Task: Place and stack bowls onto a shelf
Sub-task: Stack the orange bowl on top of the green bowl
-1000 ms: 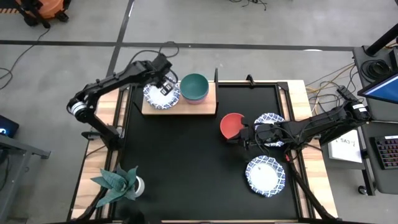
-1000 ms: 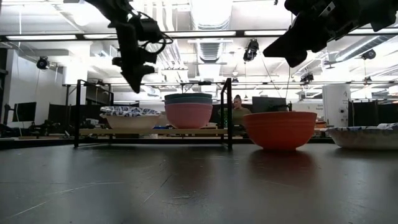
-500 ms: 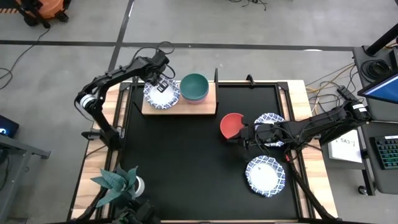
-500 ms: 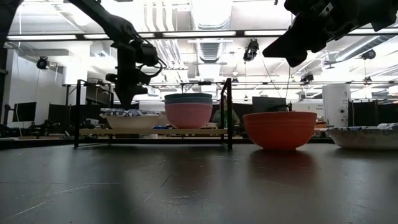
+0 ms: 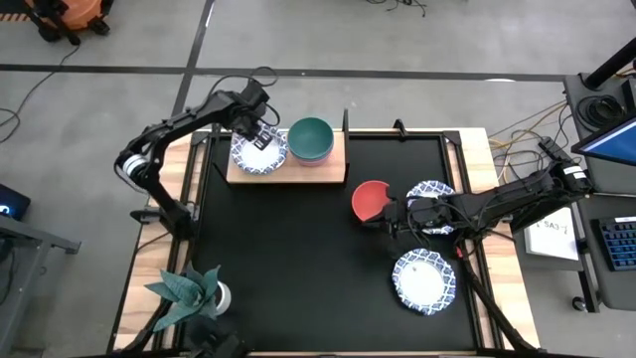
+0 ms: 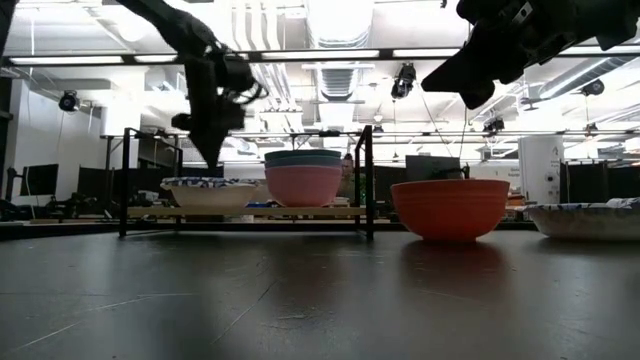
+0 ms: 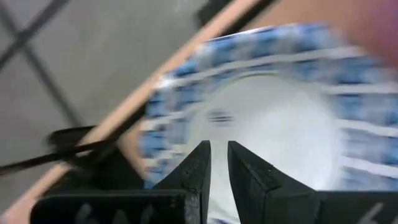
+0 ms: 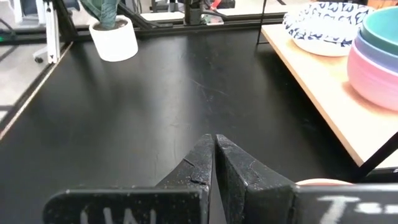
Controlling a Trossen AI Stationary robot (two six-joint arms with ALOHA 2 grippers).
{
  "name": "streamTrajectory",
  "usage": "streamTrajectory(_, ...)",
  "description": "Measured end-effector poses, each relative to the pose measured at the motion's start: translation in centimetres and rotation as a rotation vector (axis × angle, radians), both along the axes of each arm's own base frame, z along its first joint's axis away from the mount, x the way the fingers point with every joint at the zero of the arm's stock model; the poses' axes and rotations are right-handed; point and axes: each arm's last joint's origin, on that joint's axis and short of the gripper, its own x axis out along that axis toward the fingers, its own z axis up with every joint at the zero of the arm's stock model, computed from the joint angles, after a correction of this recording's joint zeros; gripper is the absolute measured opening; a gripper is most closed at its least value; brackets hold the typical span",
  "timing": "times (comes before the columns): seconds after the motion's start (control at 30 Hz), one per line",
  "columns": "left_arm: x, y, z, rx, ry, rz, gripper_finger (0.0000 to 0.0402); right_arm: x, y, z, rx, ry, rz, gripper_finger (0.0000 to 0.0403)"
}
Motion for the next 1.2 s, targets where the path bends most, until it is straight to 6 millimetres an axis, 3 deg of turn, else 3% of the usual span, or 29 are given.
streamTrajectory(0.2,1.9,-4.6,2.9,0.037,-0.11,-0.105,0.0037,0.0,0.0,0.0,0.057,-0.004,-0.024,0.0009)
streamTrajectory(0.43,3.8,-12.2,6.1,0.082,-0.251,-0.308,0.0037,0.5,0.0,1.9,0.084,0.029,-0.041,0.0009)
streamTrajectory(0.83,6.1,-24.4,8.4,0.153,-0.451,-0.643,0.0037,1.3,0.1,4.0,0.014,0.365,-0.093,0.0009)
streamTrajectory(1.03,6.4,-28.2,8.4,0.234,-0.476,-0.704,0.0037,2.6,0.3,4.3,0.013,0.482,-0.117,0.0022)
streamTrajectory(1.2,6.1,-29.6,8.4,0.257,-0.482,-0.708,0.0037,3.8,0.4,3.8,-0.005,0.589,-0.122,0.0081)
